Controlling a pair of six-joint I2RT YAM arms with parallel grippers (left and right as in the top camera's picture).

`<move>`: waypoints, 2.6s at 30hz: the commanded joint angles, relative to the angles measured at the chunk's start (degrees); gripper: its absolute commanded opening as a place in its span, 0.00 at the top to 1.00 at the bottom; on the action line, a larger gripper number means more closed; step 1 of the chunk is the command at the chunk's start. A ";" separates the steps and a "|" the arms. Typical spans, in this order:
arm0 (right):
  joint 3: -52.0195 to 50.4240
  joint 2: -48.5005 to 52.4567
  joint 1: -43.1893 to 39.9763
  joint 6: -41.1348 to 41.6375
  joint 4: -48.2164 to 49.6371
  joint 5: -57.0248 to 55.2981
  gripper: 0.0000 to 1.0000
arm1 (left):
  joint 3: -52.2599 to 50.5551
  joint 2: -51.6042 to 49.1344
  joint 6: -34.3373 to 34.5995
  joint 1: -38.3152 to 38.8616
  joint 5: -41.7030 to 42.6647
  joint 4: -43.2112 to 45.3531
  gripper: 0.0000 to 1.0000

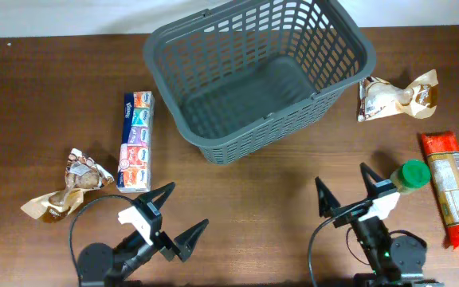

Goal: Pack container

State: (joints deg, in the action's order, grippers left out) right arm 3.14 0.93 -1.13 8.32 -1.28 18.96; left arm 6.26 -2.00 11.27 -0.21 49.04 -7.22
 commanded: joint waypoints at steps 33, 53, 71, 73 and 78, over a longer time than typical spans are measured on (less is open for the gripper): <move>133.55 71.54 0.37 -1.88 -79.89 0.33 0.01 | 106.84 -61.99 -26.12 -0.33 -17.81 -81.83 0.01; 135.29 84.78 0.37 -2.08 -84.32 4.42 0.01 | 108.65 -70.93 -9.14 52.65 -45.59 -78.97 0.01; 135.29 96.83 1.25 -2.75 -73.07 4.81 0.01 | 108.52 -76.37 -9.09 58.58 -25.27 -80.89 0.01; 135.29 98.64 1.25 -4.09 -73.59 4.57 0.01 | 108.52 -76.94 -9.09 58.58 -24.09 -81.37 0.01; 135.29 102.27 2.16 -4.92 -75.60 4.39 0.49 | 108.32 -78.16 -9.09 58.55 -23.96 -82.16 0.73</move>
State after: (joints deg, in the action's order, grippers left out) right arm 138.10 101.32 -0.19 4.36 -76.31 22.90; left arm 114.02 -79.35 2.00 58.08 23.00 -89.36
